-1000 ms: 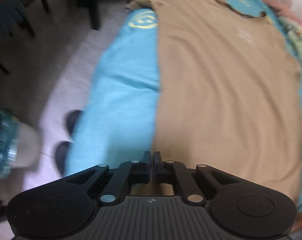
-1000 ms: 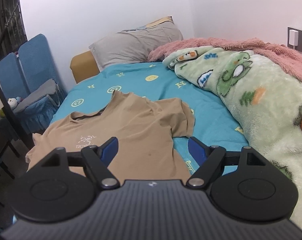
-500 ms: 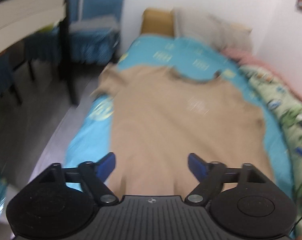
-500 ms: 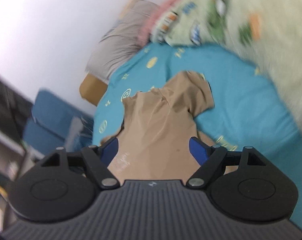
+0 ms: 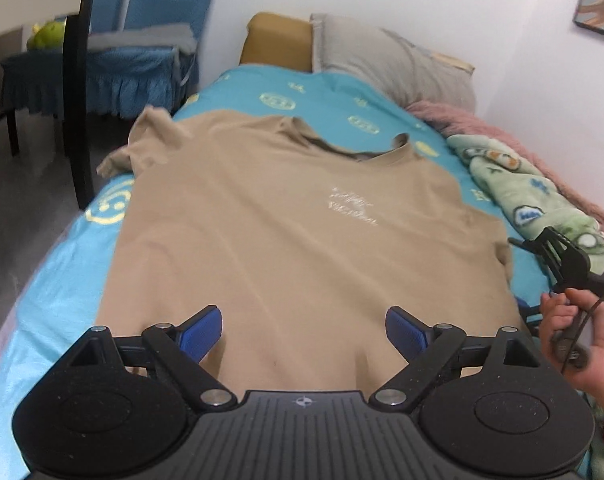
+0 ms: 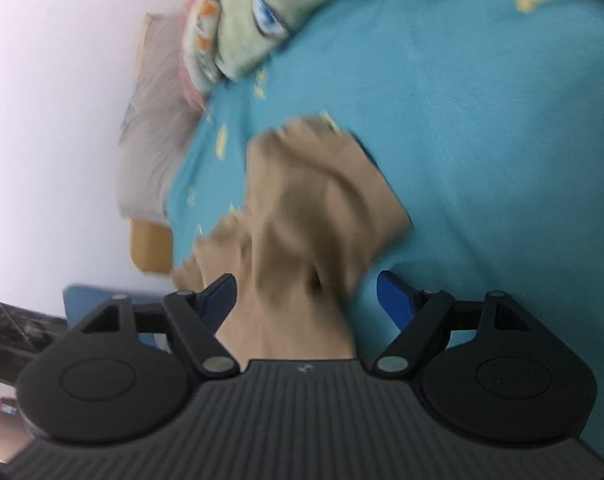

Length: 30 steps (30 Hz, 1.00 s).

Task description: Fold clothes

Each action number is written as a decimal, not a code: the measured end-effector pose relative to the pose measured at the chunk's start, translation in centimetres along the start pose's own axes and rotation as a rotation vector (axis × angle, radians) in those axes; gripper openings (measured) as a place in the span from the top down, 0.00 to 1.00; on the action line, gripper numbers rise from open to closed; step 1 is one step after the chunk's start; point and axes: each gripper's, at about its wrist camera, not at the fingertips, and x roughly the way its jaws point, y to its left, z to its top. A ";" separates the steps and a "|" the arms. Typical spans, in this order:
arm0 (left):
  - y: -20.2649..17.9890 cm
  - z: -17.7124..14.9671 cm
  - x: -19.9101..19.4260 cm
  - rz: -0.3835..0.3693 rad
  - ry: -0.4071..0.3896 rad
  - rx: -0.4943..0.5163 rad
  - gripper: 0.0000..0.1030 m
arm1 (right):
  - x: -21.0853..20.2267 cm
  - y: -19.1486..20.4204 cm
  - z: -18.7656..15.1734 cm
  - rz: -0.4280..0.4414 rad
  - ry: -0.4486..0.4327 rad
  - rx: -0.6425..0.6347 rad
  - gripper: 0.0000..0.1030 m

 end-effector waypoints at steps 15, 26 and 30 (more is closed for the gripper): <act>1.9 -0.3 3.5 -0.060 0.046 -0.033 0.12 | 7.8 4.4 1.8 -0.009 -0.131 -0.234 0.46; 1.1 0.7 3.4 -0.013 0.018 0.013 0.12 | 6.2 10.6 5.4 -0.130 -0.177 -0.599 0.90; 0.4 0.9 2.6 0.014 -0.005 0.093 0.12 | 4.8 14.9 4.5 -0.185 -0.219 -0.783 0.90</act>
